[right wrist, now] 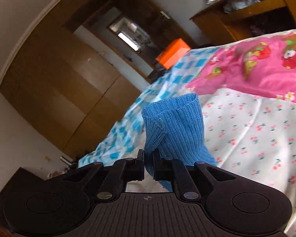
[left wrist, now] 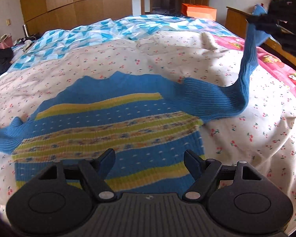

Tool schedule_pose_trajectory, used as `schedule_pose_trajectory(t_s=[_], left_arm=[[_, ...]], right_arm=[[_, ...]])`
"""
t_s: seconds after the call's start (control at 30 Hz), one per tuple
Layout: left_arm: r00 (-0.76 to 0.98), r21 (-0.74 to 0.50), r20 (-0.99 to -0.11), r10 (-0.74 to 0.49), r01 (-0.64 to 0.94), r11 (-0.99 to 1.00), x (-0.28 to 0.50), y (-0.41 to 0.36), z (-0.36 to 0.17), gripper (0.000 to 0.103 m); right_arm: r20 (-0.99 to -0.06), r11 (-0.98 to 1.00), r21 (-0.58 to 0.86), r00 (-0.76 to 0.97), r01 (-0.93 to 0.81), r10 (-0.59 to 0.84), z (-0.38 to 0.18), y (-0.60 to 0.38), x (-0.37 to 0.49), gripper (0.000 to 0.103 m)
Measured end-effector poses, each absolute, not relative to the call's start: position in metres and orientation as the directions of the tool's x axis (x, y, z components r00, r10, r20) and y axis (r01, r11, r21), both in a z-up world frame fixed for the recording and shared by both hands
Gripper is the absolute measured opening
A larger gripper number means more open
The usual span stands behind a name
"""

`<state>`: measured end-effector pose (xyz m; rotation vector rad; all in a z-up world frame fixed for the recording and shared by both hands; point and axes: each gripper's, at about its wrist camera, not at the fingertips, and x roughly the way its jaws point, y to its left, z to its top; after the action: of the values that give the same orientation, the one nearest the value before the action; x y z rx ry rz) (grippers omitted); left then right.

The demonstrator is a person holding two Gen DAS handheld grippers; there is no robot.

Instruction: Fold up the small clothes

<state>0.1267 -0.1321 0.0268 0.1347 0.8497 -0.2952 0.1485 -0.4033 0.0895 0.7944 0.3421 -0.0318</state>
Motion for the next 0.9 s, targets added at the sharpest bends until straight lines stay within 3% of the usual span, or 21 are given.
schedule_pose_trajectory(t_s=[0.13,0.3,0.5,0.77,0.9], left_arm=[[0.646,-0.001,-0.749,-0.148,0.222,0.975,0.120,-0.080,0.023,0.081],[0.664,0.032,-0.746,-0.037,0.091,0.995,0.108,-0.015,0.011,0.081],[0.651,0.037,-0.758,0.040,-0.019,0.999,0.097,0.038,-0.008,0.081],[0.658,-0.039,-0.753,0.008,-0.057,0.998,0.094,0.062,-0.016,0.081],[0.665,-0.054,-0.747,0.005,-0.067,0.996,0.093,0.065,-0.015,0.081]], right_arm=[[-0.341,0.801,0.597,0.893,-0.036,0.294,0.101,-0.298,0.186,0.009],[-0.501,0.870,0.444,0.745,-0.215,0.440,0.054,-0.167,0.224,0.008],[-0.677,0.906,0.266,0.606,-0.328,0.418,-0.009,-0.073,0.234,0.008],[-0.683,0.905,0.098,0.633,-0.415,0.364,-0.012,-0.043,0.221,0.008],[-0.712,0.890,0.099,0.593,-0.445,0.376,-0.018,-0.037,0.222,0.011]])
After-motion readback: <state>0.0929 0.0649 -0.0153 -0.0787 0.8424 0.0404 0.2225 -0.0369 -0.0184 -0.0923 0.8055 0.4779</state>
